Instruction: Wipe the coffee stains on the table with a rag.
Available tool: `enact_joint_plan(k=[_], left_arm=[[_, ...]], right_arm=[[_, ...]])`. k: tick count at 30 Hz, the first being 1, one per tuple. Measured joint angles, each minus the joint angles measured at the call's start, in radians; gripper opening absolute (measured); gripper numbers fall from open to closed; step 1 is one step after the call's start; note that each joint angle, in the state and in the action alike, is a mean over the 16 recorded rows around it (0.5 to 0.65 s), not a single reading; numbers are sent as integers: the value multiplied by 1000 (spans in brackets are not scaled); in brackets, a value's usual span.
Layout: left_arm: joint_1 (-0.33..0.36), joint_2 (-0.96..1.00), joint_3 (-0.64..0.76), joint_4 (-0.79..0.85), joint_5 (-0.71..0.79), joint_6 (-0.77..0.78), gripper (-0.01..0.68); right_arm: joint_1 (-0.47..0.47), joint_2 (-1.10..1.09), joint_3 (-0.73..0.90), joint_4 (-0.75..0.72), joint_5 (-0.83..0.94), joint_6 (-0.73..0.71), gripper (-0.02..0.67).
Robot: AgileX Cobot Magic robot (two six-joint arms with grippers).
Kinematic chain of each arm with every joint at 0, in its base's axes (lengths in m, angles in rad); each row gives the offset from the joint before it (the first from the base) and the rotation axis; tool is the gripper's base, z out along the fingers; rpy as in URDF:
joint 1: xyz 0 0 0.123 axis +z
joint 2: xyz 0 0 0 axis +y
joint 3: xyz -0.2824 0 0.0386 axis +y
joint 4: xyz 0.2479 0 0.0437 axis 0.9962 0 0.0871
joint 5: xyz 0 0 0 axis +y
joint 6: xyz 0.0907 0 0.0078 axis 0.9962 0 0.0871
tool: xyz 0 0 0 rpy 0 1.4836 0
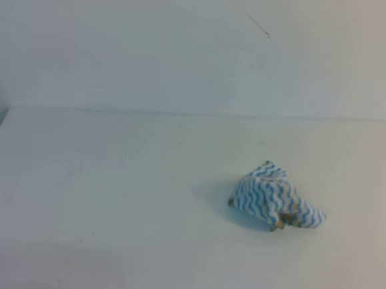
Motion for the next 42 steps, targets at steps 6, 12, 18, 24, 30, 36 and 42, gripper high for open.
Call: enact_joint_plan(k=[6,12,18,24,30,36,42], left_arm=[[0,0,6,0,-1,-1,-4],[0,0,17,0,-1,-2,-4],[0,0,17,0,-1,-3,-4],[0,0,20,0,-1,-3,-4],[0,0,20,0,-1,-3,-4],[0,0,20,0,-1,-3,-4],[0,0,14,0,0,-3,-4]], right_arm=[[0,-212,235,-67,-40,50,3],[0,-416,504,-116,-99,135,2],[0,-625,752,-116,-202,233,1],[0,-833,972,-109,-342,315,1],[-1,-976,1146,-92,-440,368,1],[-1,-1033,1250,-70,-463,392,0],[-1,-1038,1302,-49,-450,410,0]])
